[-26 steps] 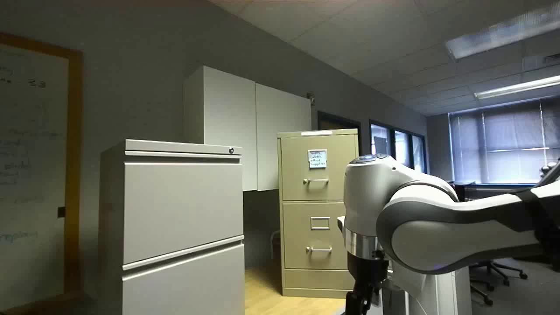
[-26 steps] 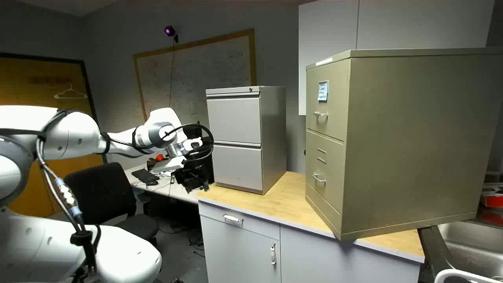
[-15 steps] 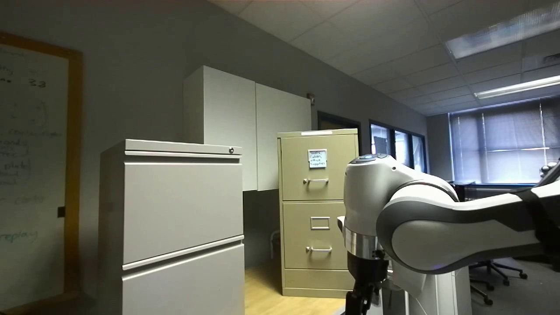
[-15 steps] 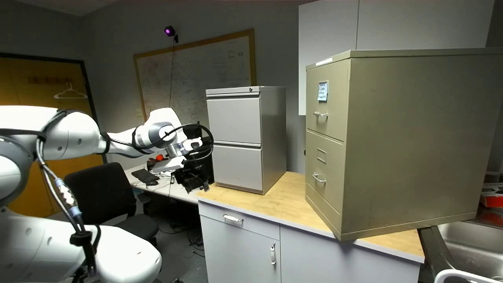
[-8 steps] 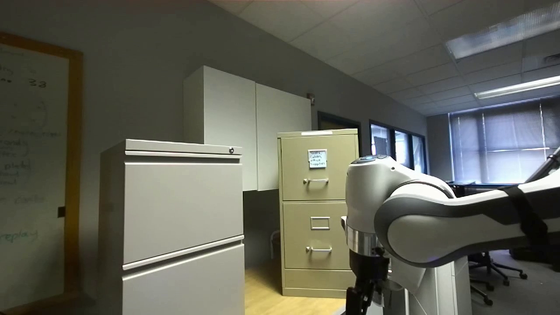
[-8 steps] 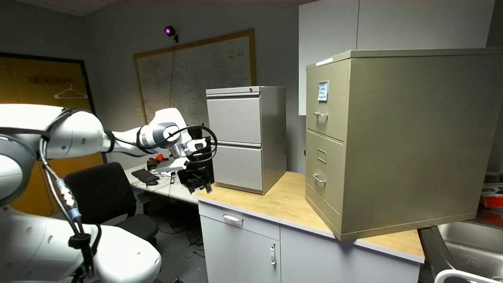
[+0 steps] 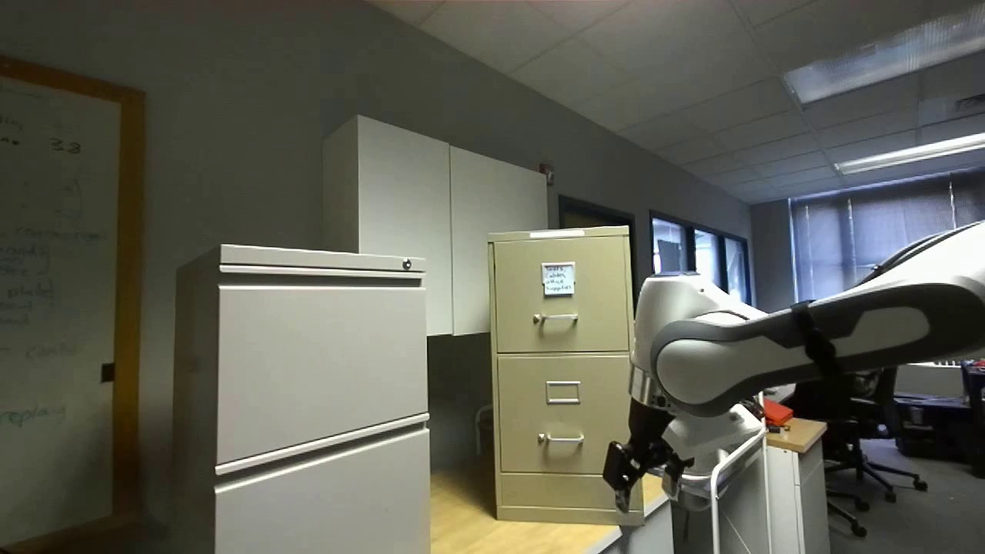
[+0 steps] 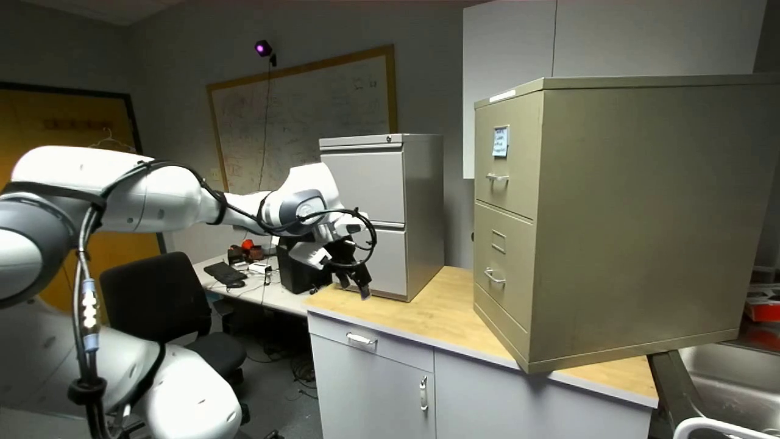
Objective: Open the bottom drawer of the file cabinet on the right
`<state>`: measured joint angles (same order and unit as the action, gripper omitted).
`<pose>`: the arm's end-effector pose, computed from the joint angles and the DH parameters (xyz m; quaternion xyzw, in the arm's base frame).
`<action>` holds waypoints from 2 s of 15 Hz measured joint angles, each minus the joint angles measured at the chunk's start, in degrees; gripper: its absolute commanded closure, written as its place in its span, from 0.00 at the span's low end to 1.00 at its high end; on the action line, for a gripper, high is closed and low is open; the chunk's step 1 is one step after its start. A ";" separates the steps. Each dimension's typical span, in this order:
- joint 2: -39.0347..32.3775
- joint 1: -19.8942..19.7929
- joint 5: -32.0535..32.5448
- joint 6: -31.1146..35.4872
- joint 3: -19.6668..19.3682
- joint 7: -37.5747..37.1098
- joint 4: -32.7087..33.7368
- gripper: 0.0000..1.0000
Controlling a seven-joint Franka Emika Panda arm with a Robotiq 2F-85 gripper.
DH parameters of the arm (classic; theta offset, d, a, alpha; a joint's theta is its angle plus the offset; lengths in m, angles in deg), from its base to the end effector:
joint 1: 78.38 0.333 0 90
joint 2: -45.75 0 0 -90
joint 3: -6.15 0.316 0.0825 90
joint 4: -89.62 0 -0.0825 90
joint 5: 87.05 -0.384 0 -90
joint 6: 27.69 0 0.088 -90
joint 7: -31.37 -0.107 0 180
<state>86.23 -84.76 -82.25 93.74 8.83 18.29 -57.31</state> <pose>0.3612 -0.0256 0.5167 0.9814 -0.1312 0.1334 0.0433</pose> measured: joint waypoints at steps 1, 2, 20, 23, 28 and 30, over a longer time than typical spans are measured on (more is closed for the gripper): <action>-1.45 -1.09 -0.30 2.73 -1.22 -0.61 0.66 0.00; -3.00 -2.06 -0.73 5.57 -2.33 -1.24 1.30 0.00; -38.68 -1.63 -31.16 34.50 -13.22 0.55 22.06 0.00; -38.64 -1.60 -30.72 35.01 -12.66 -0.71 19.38 0.00; -41.47 -1.44 -30.77 40.66 -12.07 -10.87 15.86 0.00; -43.20 -1.53 -30.69 42.89 -12.25 -15.12 16.89 0.00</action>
<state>43.03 -86.29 -112.94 136.63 -3.42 3.17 -40.42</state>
